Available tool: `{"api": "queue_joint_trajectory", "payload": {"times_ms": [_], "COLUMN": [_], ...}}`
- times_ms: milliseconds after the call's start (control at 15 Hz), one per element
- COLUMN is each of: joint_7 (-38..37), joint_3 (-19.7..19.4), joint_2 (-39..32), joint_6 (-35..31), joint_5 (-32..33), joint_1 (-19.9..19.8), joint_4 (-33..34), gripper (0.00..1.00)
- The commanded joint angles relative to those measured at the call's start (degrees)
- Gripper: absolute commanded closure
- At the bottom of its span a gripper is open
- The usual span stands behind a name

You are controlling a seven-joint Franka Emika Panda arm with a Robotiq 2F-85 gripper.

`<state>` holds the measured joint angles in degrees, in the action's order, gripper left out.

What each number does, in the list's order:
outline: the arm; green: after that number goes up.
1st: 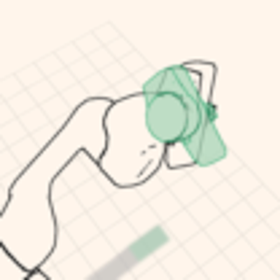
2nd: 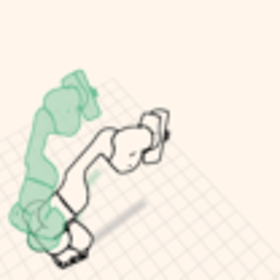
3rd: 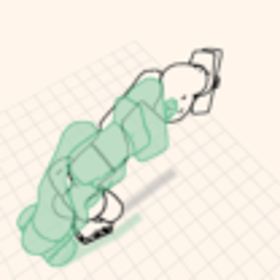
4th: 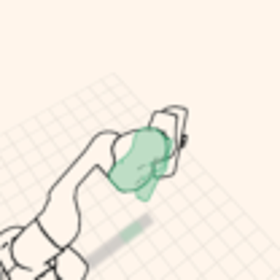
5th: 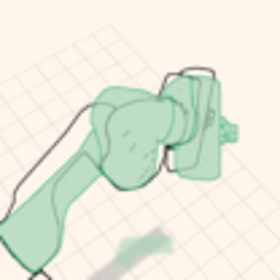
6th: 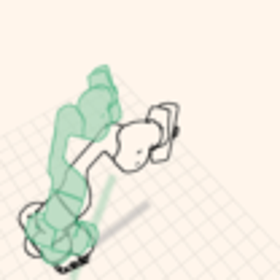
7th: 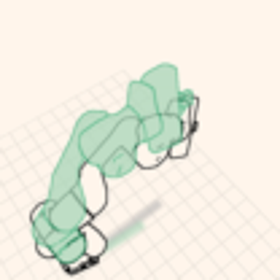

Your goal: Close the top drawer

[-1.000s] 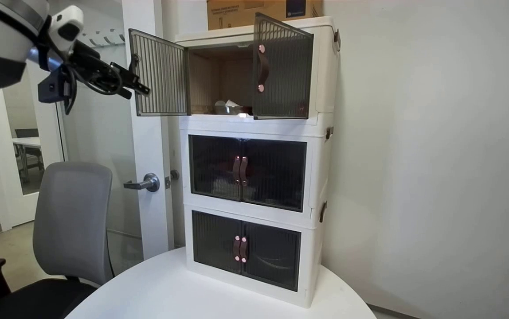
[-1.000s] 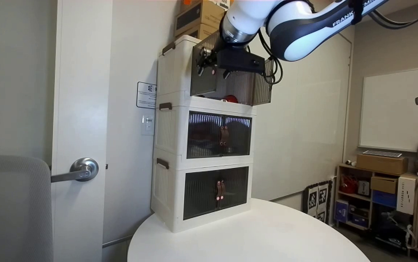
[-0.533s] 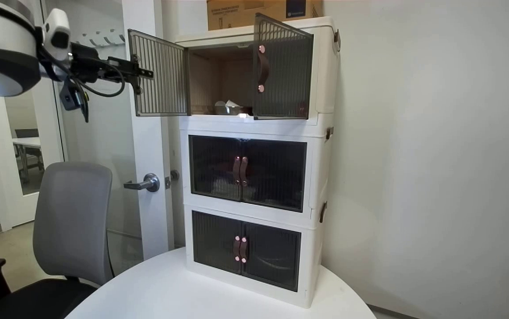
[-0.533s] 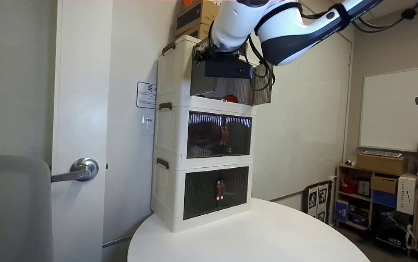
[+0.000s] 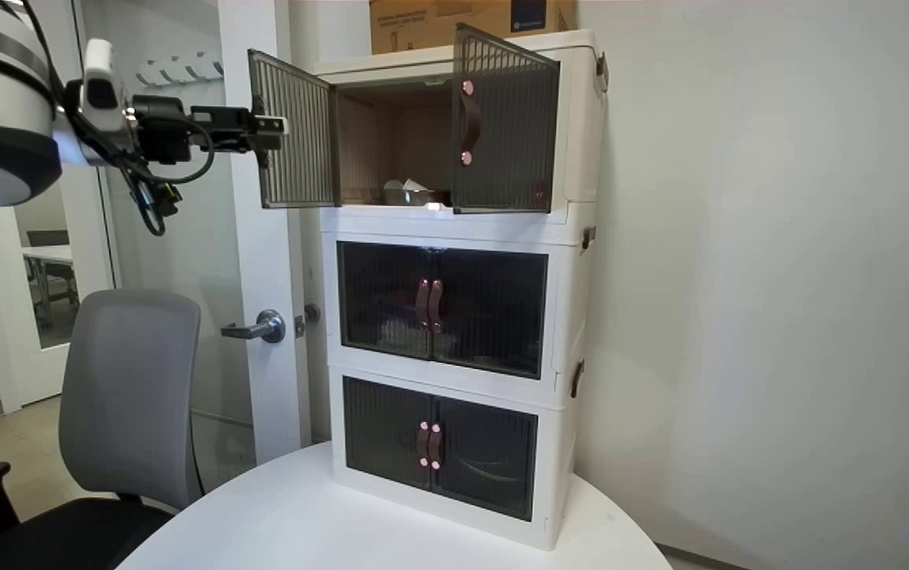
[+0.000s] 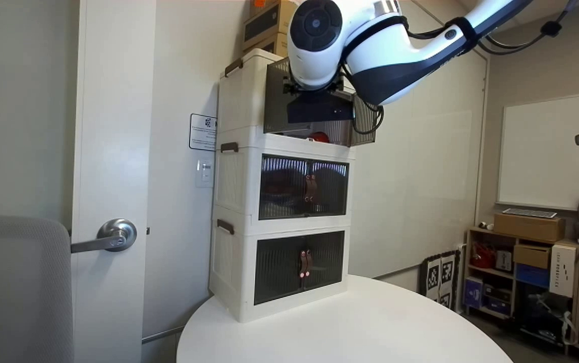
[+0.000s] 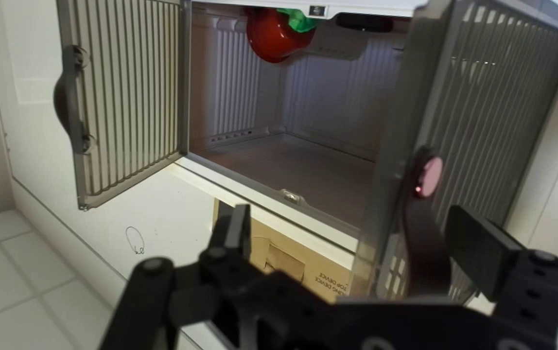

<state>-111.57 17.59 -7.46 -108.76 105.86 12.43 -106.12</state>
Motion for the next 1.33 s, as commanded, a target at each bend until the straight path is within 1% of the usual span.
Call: {"api": "queue_joint_trajectory", "payload": {"times_ms": [0,133,333,600,733,867,1067,1267], "joint_7": [-1.14,-1.34,-2.51,-3.91,-3.95,-4.82,-8.0,-11.37], "joint_3": [-1.17,-1.45,-2.38,-4.75,-5.85,-6.86,-8.63,-9.32], "joint_2": [0.25,0.46,0.28,-1.78,-2.87,-4.17,-8.0,-12.36], "joint_6": [4.29,5.26,5.74,4.44,1.79,-4.09,-17.15,-27.34], "joint_5": [-0.32,-0.66,0.83,2.71,3.45,5.6,14.72,21.7], "joint_1": [1.31,1.07,0.54,-0.82,-1.69,-2.98,-5.36,-7.37], "joint_4": [-0.8,-0.86,-0.6,1.4,2.47,4.04,9.24,16.16], "gripper": [0.0,0.0,0.0,0.0,0.0,0.0,0.0,0.0]}}
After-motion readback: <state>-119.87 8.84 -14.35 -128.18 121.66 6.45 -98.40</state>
